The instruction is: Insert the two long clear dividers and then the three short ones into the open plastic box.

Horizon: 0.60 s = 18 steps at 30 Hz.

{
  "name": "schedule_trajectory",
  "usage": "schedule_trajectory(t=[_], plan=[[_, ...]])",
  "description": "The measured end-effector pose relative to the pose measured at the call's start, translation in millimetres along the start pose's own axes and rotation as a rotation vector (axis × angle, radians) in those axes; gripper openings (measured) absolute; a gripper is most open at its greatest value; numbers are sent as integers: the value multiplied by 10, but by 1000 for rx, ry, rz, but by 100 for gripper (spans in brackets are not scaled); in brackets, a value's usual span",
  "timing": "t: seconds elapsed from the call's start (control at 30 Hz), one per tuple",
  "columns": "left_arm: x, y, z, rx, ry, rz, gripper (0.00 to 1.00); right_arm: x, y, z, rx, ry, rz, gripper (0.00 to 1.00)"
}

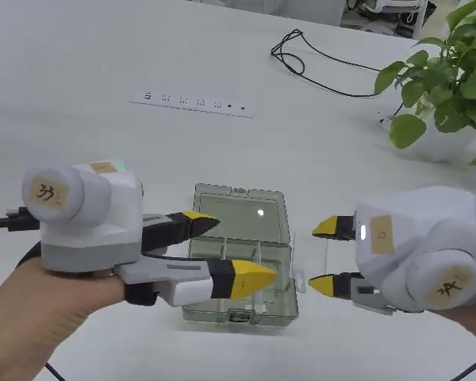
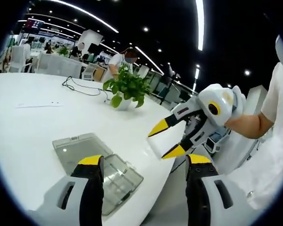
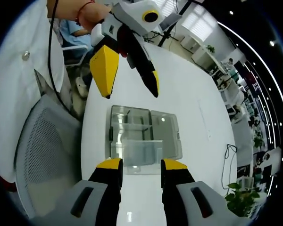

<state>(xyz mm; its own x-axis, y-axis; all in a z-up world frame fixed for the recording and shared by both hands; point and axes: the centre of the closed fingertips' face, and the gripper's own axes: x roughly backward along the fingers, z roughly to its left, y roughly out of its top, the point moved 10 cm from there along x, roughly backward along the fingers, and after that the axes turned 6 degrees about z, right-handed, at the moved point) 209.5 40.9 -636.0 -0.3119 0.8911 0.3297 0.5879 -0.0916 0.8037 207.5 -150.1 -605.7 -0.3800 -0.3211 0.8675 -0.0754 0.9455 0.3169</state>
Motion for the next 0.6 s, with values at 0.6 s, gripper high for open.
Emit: schedule_trajectory(t=[0.6], plan=[[-172, -39, -73, 73, -52, -12, 35, 124, 331, 45, 22, -20, -63, 33]])
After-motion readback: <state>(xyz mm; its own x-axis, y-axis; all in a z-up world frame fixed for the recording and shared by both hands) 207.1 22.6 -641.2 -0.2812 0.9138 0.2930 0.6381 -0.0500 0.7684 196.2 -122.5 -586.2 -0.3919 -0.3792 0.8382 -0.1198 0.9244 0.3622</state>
